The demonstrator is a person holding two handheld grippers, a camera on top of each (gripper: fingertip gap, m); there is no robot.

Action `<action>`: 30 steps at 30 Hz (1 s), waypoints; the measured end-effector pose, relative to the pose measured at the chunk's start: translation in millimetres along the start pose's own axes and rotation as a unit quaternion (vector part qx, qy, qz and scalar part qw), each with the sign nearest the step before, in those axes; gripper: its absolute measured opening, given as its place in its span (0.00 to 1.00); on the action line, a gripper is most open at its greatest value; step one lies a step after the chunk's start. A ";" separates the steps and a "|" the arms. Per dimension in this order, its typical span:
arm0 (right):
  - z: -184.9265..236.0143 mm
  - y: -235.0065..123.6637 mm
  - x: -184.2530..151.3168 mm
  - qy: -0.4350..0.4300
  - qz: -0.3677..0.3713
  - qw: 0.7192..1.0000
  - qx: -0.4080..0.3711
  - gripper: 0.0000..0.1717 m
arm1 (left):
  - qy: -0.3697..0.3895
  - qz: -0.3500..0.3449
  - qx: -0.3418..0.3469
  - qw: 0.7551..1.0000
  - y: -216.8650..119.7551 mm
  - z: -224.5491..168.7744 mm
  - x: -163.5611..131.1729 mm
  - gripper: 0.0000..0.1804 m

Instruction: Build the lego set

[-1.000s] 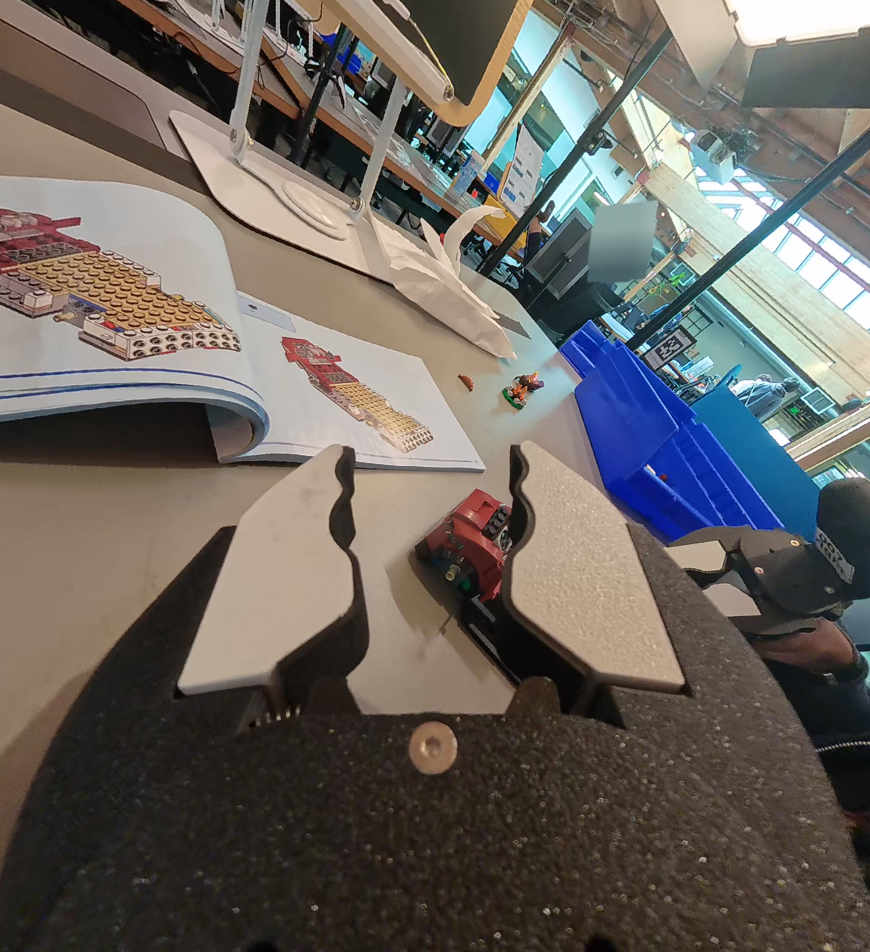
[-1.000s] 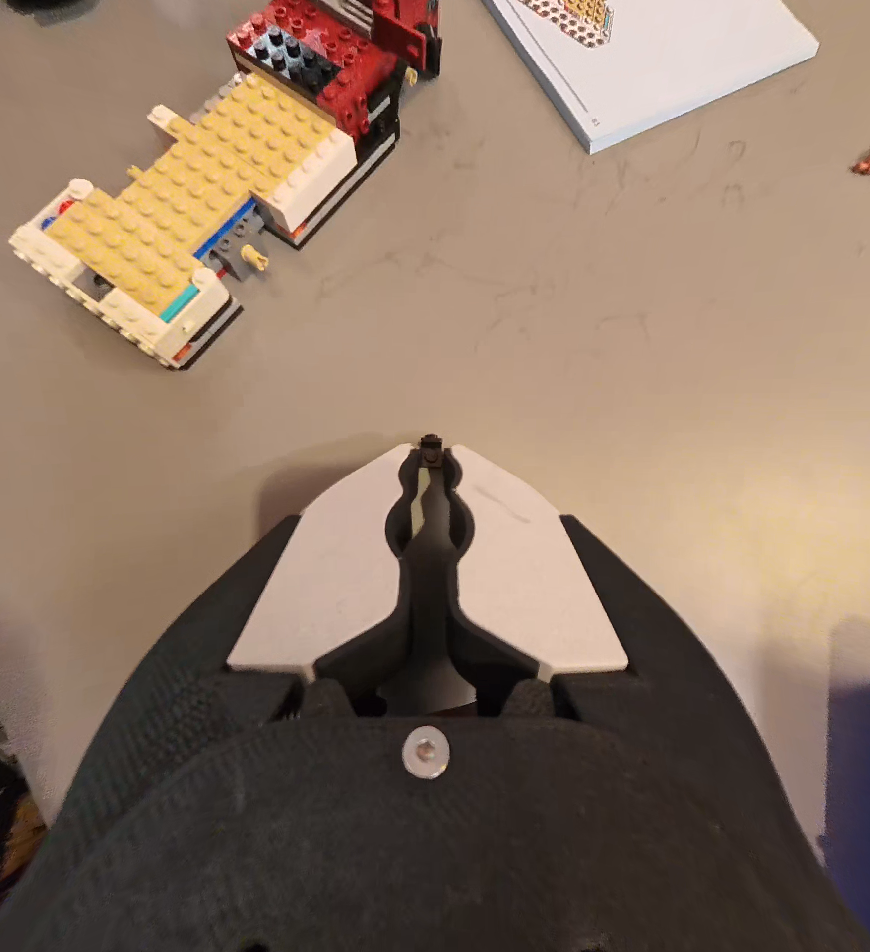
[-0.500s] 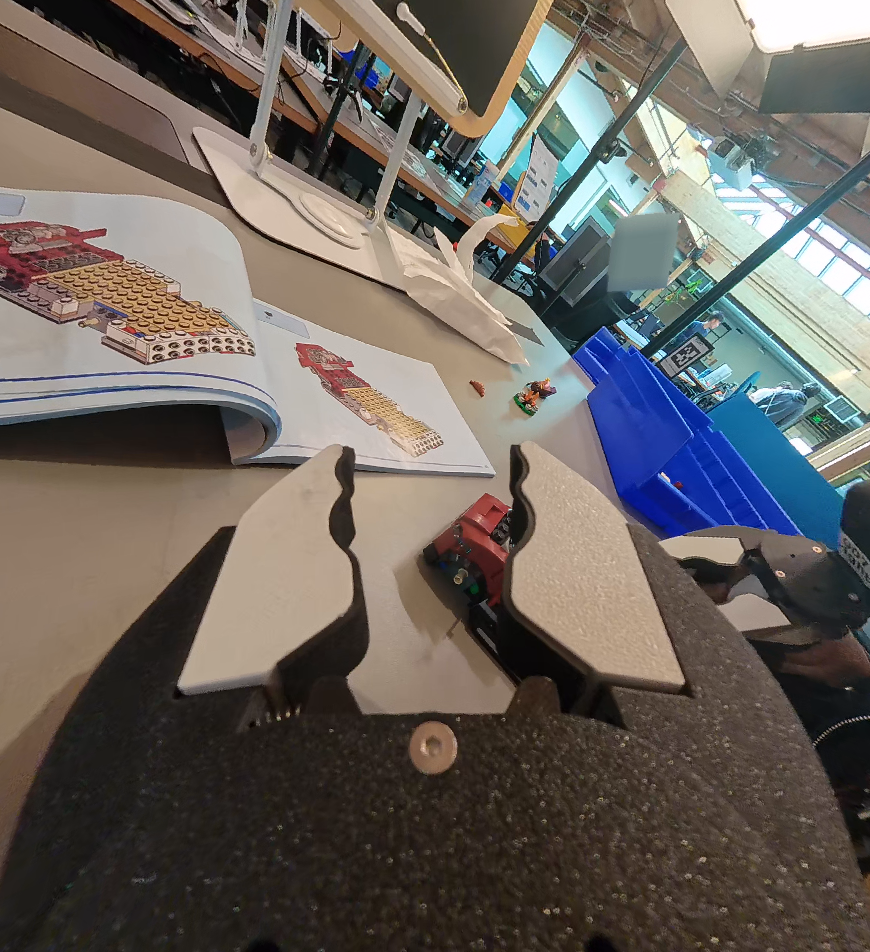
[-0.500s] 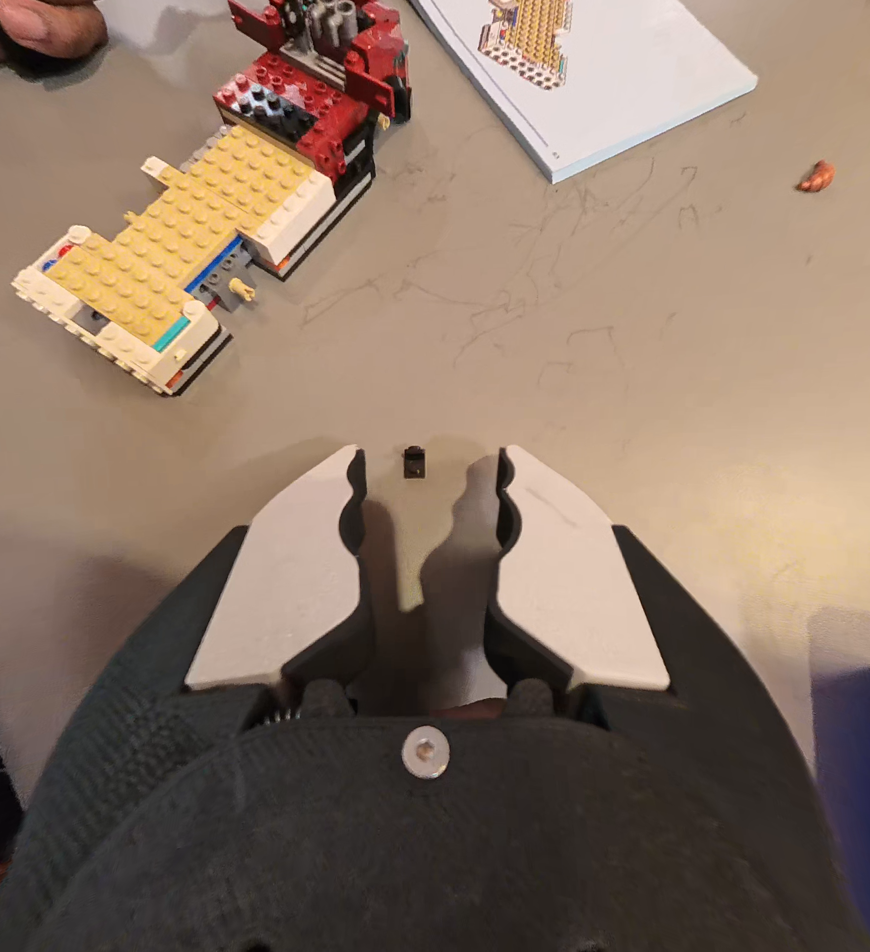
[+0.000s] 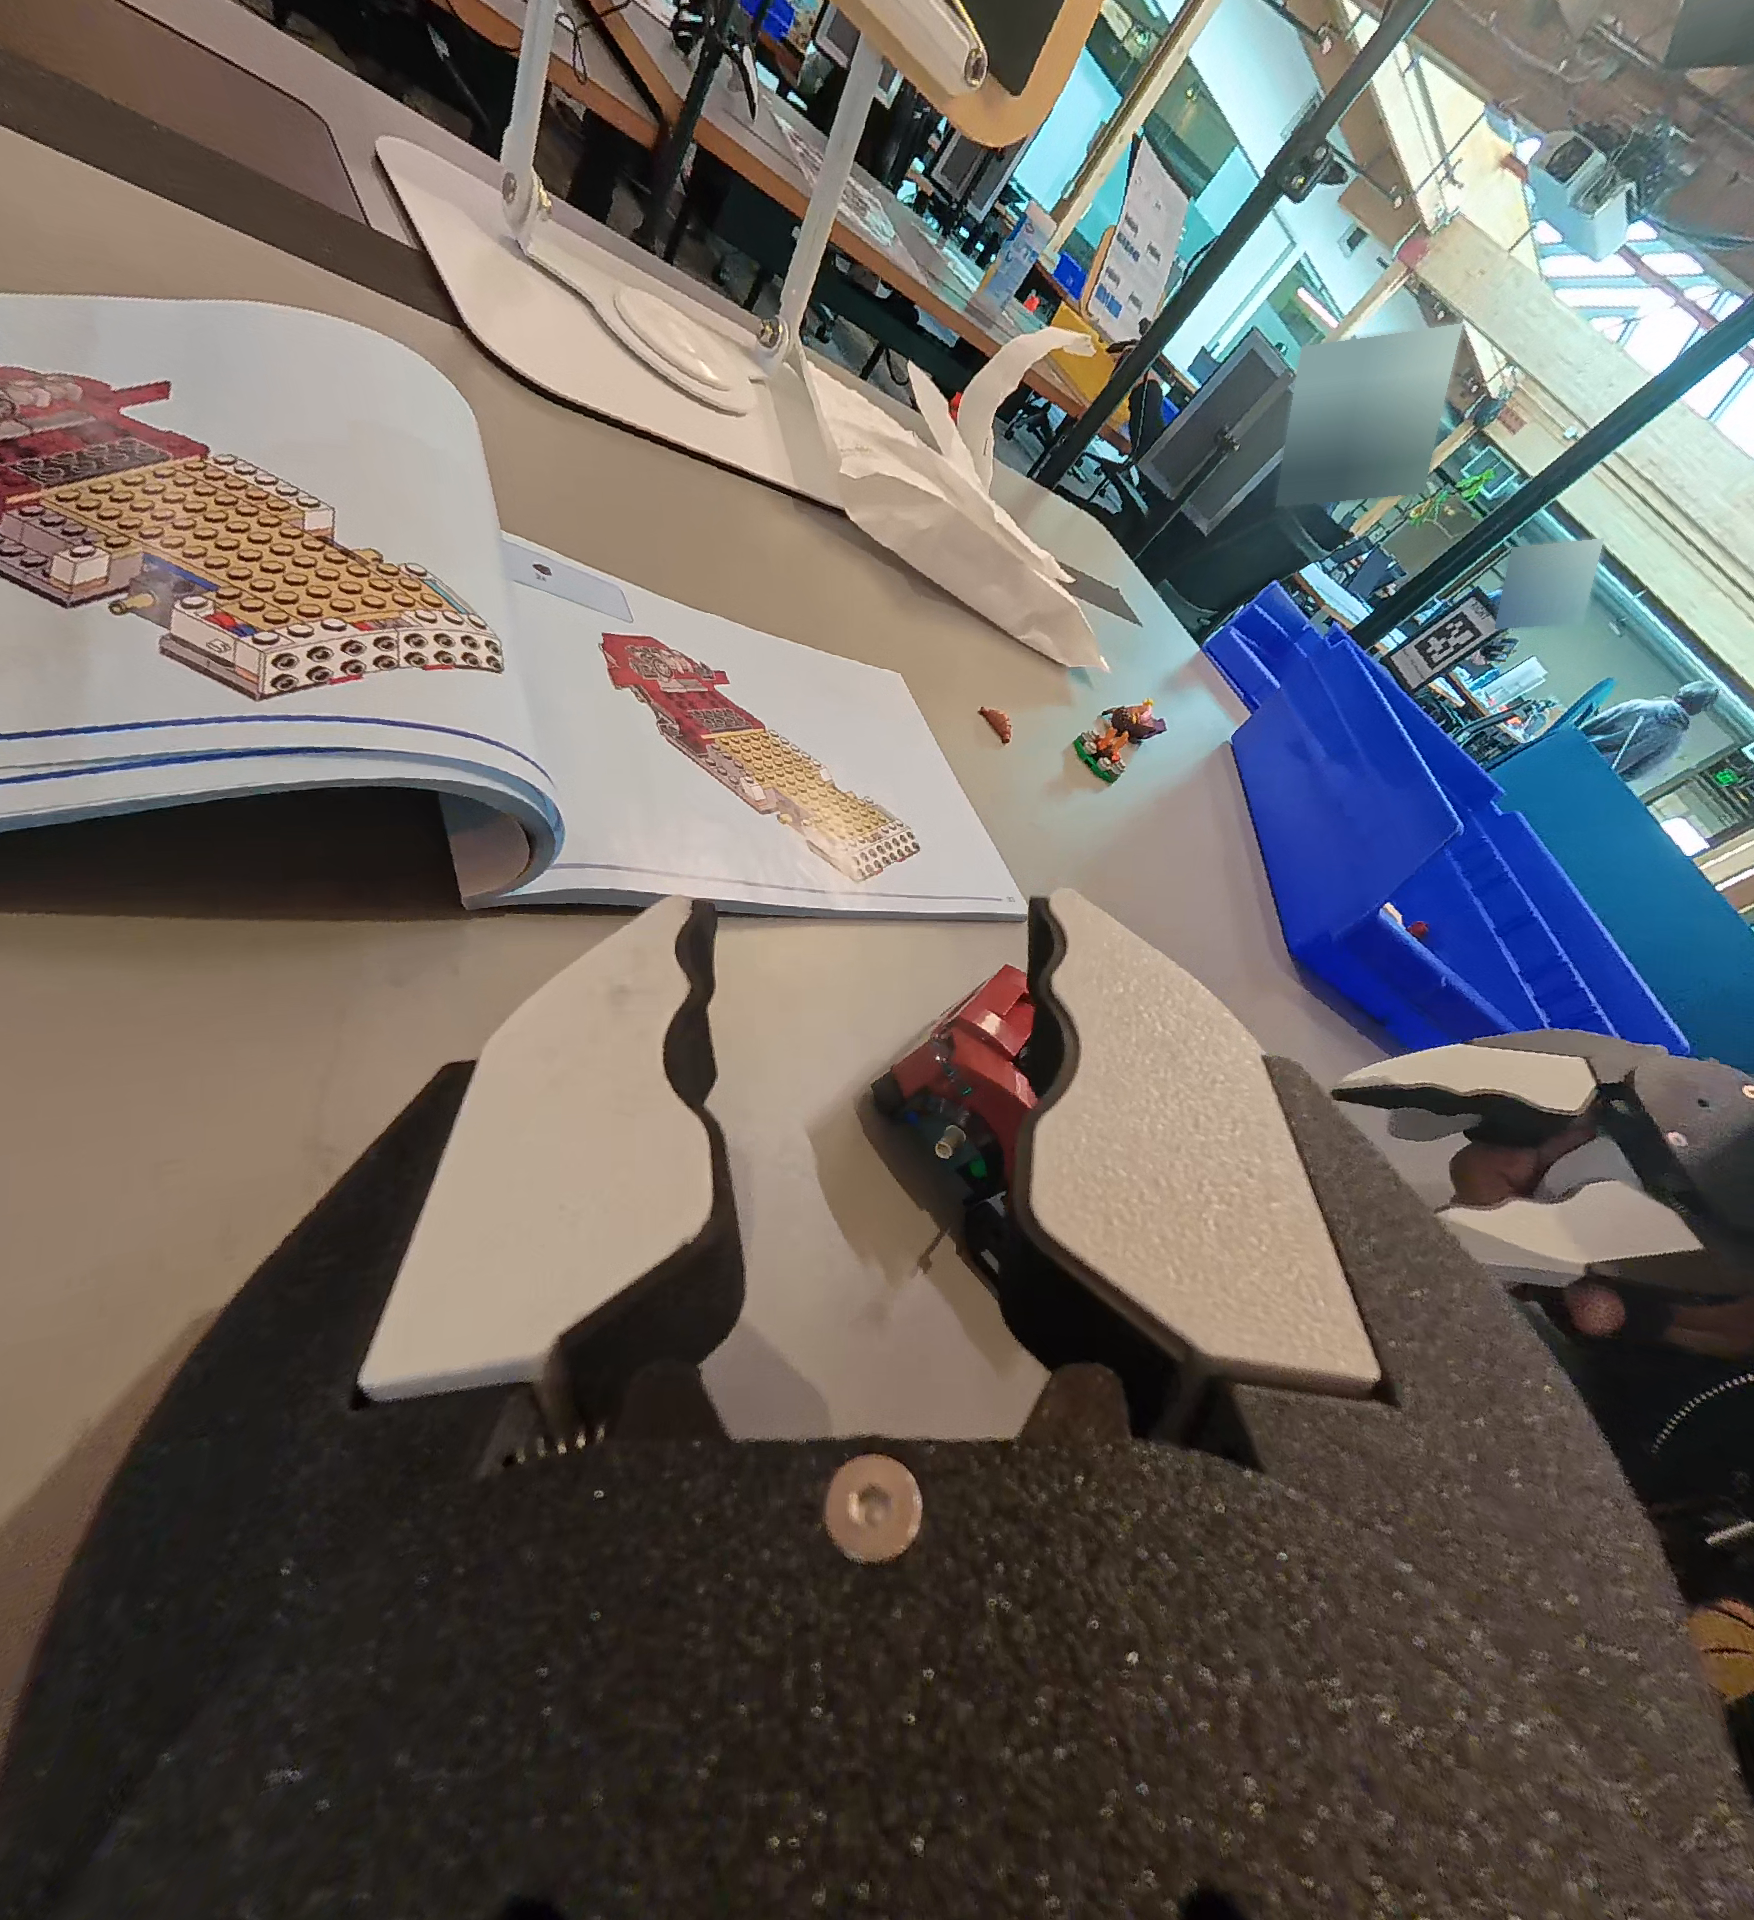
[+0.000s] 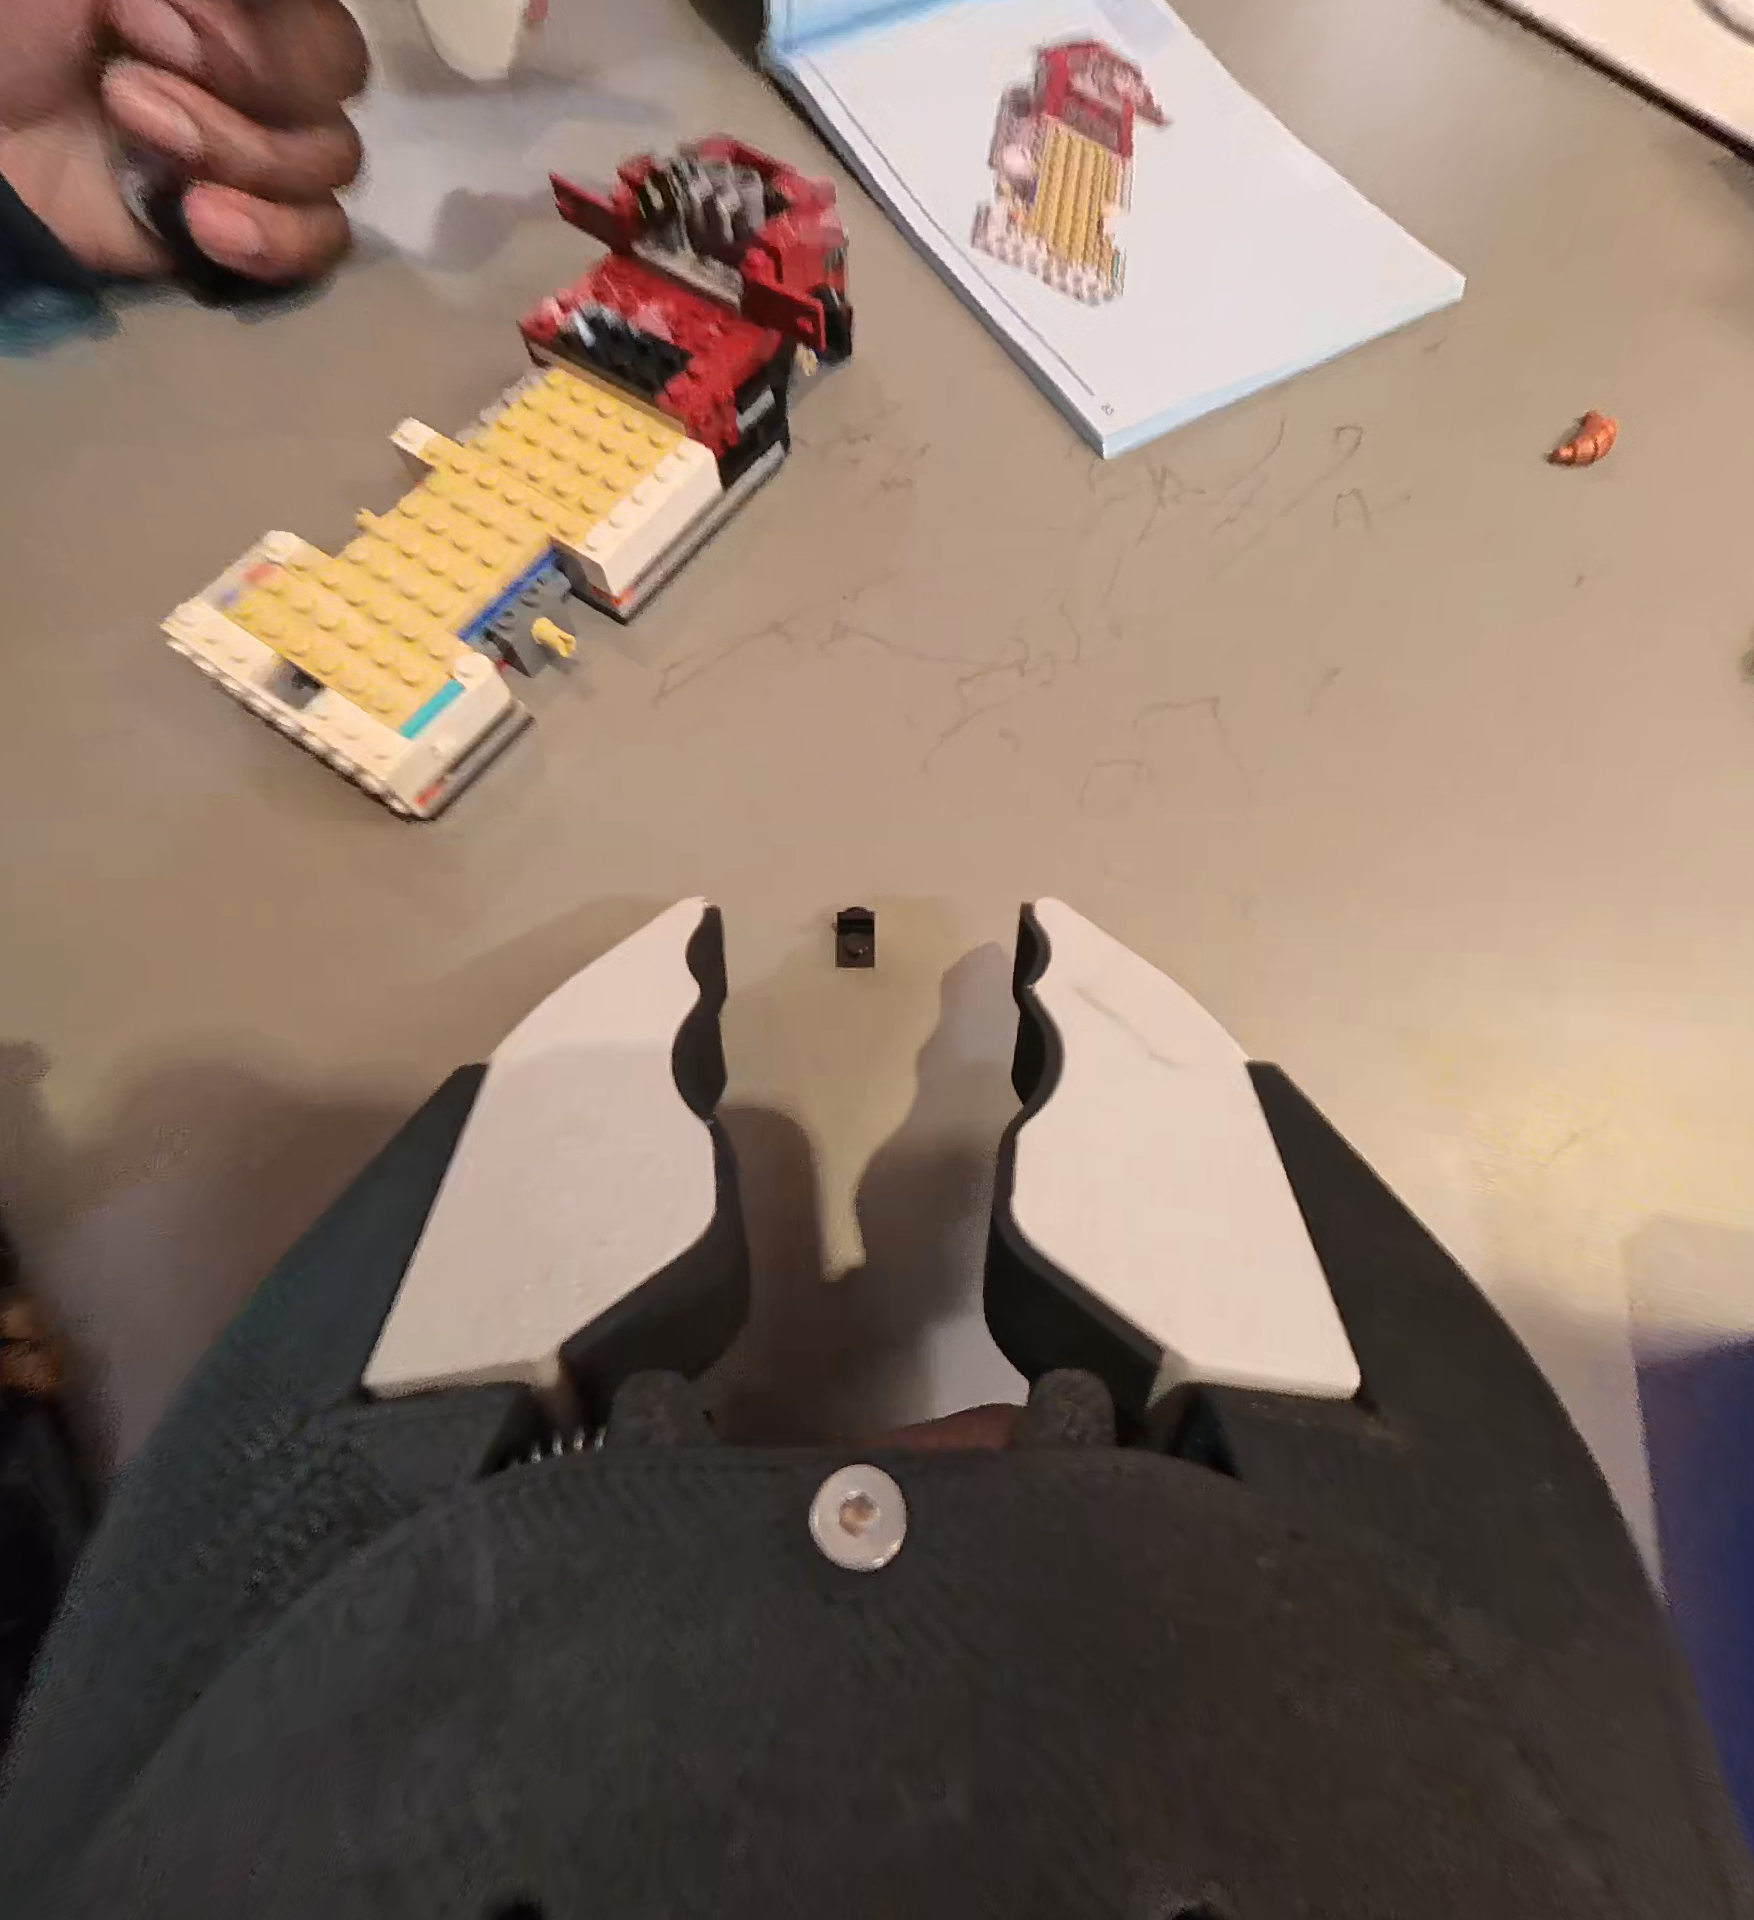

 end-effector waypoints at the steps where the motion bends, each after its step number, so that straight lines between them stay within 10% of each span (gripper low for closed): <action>1: -0.5 -6.3 1.6 0.002 -0.024 0.999 0.024 0.30 | 0.000 0.002 0.000 1.000 0.5 0.0 -0.3 0.32; 11: -96.1 -197.1 6.3 -0.203 0.020 0.979 -0.010 0.11 | -0.001 -0.033 -0.039 0.999 -8.8 -3.1 3.3 0.32; 17: -199.9 -122.9 -68.2 -0.317 0.269 0.908 0.047 0.14 | 0.010 -0.034 -0.042 0.998 -10.9 -6.4 1.8 0.32; 30: -231.0 -100.5 -92.9 -0.313 0.294 0.899 0.089 0.11 | 0.009 -0.043 -0.048 0.998 -15.4 -7.3 1.5 0.32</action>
Point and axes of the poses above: each gripper's, where its closed fingertips meet, y out along the fingers, x out of its top, z = x × y across the jaws, the point moved 5 cm from there along -y, back along the fingers, and after that the axes turned 7 degrees about z, right-handed, at the moved point
